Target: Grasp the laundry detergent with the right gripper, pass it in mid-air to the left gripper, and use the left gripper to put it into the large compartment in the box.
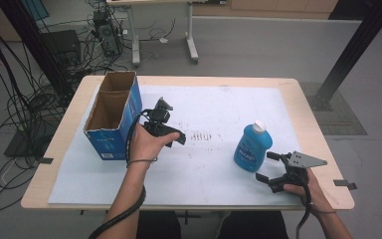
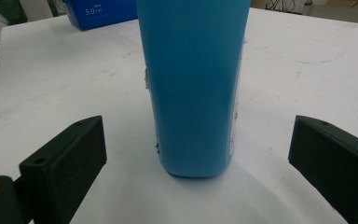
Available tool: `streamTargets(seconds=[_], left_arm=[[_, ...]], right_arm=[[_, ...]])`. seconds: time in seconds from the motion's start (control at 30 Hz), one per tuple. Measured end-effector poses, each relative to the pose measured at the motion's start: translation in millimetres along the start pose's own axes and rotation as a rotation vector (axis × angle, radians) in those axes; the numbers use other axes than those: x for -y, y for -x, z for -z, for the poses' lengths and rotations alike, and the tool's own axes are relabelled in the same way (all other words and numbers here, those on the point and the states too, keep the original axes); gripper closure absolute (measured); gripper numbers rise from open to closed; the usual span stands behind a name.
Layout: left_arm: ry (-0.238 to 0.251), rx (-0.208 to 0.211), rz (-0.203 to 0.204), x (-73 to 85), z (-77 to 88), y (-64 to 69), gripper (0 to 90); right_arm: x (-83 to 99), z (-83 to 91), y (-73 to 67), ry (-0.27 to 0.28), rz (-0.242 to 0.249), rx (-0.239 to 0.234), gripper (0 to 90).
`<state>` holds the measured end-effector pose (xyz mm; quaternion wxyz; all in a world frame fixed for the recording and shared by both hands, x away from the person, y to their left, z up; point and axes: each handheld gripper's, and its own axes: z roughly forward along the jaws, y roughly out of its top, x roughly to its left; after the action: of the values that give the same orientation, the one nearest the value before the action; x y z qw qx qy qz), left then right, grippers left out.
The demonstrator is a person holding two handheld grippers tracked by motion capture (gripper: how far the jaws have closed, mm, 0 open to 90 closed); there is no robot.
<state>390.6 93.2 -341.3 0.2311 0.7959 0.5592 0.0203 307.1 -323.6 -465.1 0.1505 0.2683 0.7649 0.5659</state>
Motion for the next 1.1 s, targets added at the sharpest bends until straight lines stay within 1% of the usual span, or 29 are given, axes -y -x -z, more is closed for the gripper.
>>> streamTargets(seconds=[0.2, 0.33, 0.6, 1.1], left_arm=[[0.002, -0.005, 0.0, 0.4, 1.6, -0.3, 10.4], [0.006, -0.008, 0.001, 0.0, 3.6, -0.5, 10.3], [0.006, -0.008, 0.004, 0.7, 5.0, -1.1, 10.3], [0.007, -0.008, 0.006, 1.6, 7.1, -3.5, 10.4]], right_arm=[[-1.3, -3.7, 0.7, 0.0, 0.003, 0.006, 3.0], [-2.8, -8.0, 0.8, 0.005, 0.019, 0.005, 3.2], [-4.8, -14.5, 0.2, 0.017, 0.037, 0.0, 3.7], [-9.0, -28.2, -0.3, 0.028, 0.041, -0.006, 3.7]])
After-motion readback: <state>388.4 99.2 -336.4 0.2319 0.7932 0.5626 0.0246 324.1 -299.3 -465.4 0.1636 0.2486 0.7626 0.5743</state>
